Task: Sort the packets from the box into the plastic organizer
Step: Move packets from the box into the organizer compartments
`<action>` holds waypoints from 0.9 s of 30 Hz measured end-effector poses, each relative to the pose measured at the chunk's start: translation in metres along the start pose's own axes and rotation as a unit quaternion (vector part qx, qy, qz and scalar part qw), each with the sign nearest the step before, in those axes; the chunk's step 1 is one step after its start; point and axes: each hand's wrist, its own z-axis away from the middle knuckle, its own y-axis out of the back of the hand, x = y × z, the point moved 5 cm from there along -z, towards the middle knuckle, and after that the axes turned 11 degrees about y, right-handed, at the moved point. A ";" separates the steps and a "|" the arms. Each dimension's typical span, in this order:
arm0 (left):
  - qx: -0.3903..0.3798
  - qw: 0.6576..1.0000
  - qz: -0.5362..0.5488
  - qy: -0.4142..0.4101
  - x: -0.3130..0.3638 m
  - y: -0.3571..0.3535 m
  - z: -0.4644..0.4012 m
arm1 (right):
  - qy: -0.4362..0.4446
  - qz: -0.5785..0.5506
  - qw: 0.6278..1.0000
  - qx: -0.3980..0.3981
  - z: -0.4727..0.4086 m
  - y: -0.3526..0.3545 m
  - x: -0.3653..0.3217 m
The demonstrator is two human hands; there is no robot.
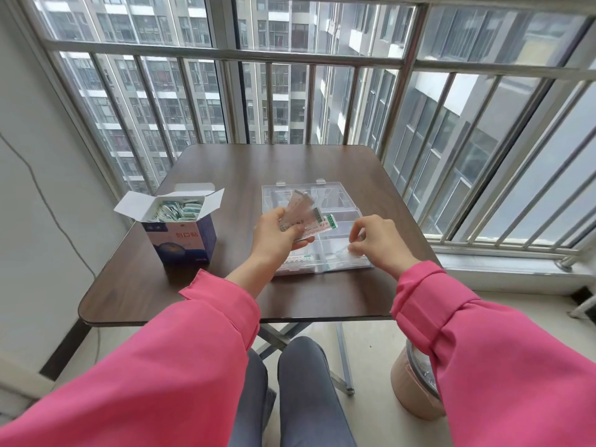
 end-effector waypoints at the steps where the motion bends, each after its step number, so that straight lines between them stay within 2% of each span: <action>1: -0.002 1.000 -0.001 0.000 0.000 0.000 0.001 | 0.000 0.011 1.000 -0.007 0.000 -0.002 -0.001; 7: -0.001 1.000 -0.001 -0.003 0.003 0.004 0.003 | -0.015 0.105 0.994 -0.037 0.001 -0.006 -0.007; 17: -0.004 1.000 -0.007 -0.005 0.002 0.003 0.007 | 0.006 0.105 0.994 -0.036 0.014 -0.014 -0.016; 24: -0.009 1.000 -0.003 -0.005 0.002 0.000 0.007 | 0.036 0.172 0.979 -0.107 0.017 -0.019 -0.025; 27: -0.010 1.000 -0.005 -0.006 0.002 0.000 0.007 | 0.046 0.192 0.974 -0.107 0.019 -0.016 -0.030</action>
